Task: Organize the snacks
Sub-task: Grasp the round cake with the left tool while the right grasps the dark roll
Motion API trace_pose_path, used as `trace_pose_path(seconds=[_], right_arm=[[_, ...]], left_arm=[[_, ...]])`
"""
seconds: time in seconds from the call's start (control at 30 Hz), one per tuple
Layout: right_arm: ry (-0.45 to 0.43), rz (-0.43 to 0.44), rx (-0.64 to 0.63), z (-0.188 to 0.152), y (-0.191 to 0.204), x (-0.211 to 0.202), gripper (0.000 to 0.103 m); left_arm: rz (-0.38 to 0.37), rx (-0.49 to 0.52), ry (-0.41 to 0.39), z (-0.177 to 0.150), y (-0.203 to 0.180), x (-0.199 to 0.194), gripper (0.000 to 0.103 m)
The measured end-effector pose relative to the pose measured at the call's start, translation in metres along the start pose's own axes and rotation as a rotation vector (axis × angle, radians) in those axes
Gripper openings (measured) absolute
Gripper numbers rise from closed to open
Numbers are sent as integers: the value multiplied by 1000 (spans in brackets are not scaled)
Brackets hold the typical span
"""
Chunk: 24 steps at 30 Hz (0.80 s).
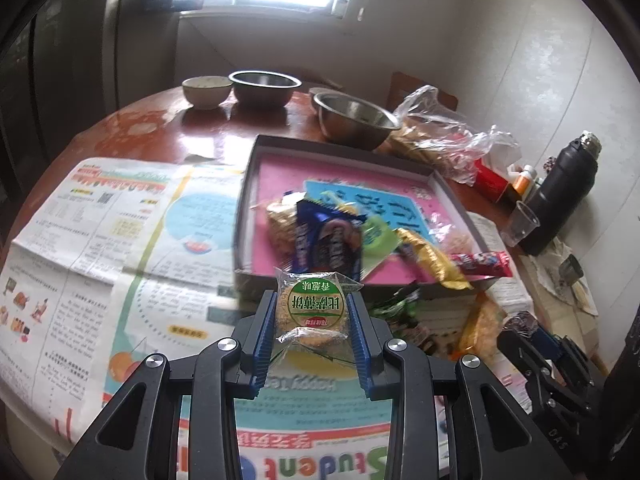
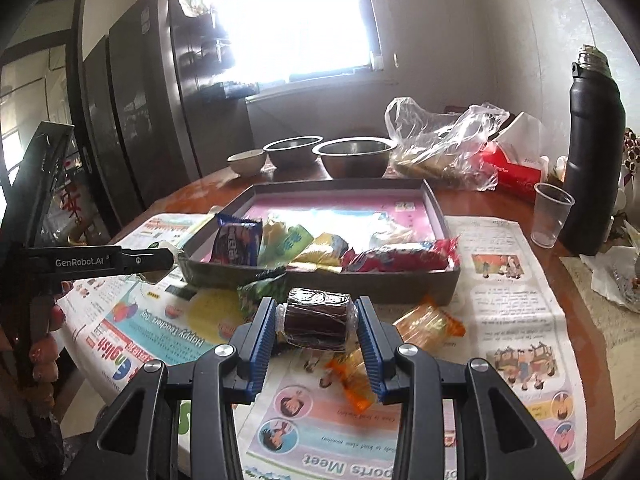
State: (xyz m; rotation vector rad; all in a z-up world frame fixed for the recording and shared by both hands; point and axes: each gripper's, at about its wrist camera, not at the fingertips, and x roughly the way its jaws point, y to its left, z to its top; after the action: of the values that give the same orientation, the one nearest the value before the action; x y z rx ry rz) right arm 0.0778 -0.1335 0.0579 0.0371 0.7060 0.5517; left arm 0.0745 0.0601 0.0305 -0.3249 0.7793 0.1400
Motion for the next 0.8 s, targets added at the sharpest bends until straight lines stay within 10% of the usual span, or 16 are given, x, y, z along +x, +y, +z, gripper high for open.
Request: trace_pose_path(seconds=[0.8], right_arm=[[26, -30, 5, 21, -11, 30, 40]], left_arm=[[-58, 60, 35, 24, -36, 41, 36]])
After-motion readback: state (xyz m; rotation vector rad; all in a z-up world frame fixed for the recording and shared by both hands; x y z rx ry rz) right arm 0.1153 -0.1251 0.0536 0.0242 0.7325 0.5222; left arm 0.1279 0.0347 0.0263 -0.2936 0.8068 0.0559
